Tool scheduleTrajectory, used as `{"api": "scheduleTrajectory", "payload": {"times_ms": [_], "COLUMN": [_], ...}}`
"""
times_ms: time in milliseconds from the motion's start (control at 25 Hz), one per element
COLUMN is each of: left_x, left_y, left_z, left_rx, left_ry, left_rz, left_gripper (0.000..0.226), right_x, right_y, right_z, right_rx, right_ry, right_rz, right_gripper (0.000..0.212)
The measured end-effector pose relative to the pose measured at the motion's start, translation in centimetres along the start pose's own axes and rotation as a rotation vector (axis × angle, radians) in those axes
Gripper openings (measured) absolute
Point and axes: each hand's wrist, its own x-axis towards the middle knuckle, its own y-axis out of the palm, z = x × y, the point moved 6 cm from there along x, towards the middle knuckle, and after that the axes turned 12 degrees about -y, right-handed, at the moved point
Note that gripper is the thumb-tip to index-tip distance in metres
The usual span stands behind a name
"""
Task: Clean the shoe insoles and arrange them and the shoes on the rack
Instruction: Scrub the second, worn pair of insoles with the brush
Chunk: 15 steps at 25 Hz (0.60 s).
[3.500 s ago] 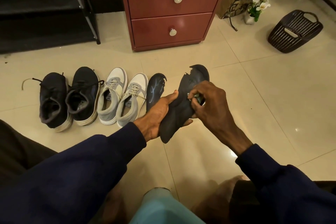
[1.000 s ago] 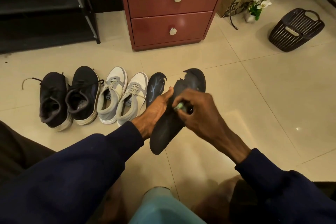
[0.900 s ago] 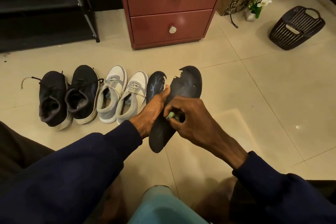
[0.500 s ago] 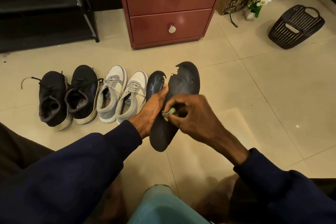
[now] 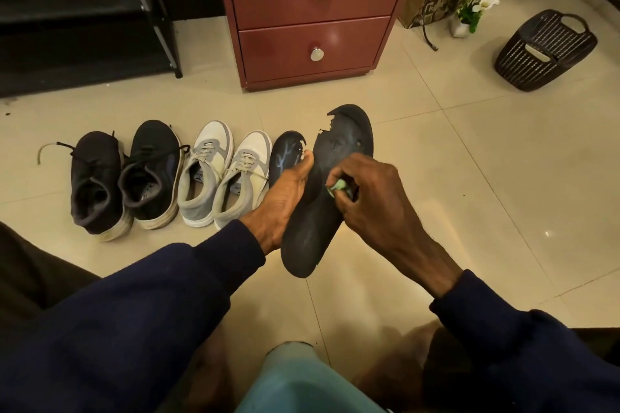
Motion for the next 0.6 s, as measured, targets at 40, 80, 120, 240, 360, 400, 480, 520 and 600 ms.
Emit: {"api": "scheduleTrajectory", "payload": {"times_ms": [40, 80, 120, 240, 360, 400, 480, 520, 600], "left_x": [0.0, 0.1, 0.0, 0.0, -0.3, -0.4, -0.1, 0.1, -0.2], "left_y": [-0.1, -0.3, -0.4, -0.6, 0.4, 0.5, 0.1, -0.3, -0.2], "left_z": [-0.1, -0.1, -0.2, -0.2, 0.3, 0.2, -0.3, -0.4, -0.3], "left_rx": [0.004, -0.006, -0.029, -0.028, -0.043, -0.036, -0.029, -0.018, 0.016], "left_ry": [-0.005, -0.005, -0.008, -0.008, -0.047, -0.044, -0.004, 0.004, -0.005], "left_rz": [-0.008, -0.010, -0.003, 0.018, 0.067, 0.069, 0.057, 0.038, 0.015], "left_gripper": [0.052, 0.052, 0.051, 0.052, 0.054, 0.054, 0.055, 0.055, 0.050], "right_x": [-0.2, -0.4, -0.5, -0.3, 0.1, 0.0, -0.3, -0.4, -0.3], "right_y": [0.4, 1.0, 1.4, 1.2, -0.5, -0.6, 0.4, 0.8, 0.9], "right_z": [0.8, 2.1, 3.2, 2.1, -0.9, -0.8, 1.0, 2.0, 2.2], "right_rx": [0.049, 0.159, 0.294, 0.352, -0.063, -0.090, 0.039, 0.135, 0.202], "right_ry": [-0.006, -0.008, 0.008, 0.063, 0.029, 0.008, -0.052, -0.070, -0.069], "right_rz": [0.035, 0.100, 0.174, 0.222, 0.045, 0.016, 0.098, 0.177, 0.272], "right_gripper": [0.016, 0.016, 0.015, 0.015, 0.015, 0.015, 0.017, 0.018, 0.019]}}
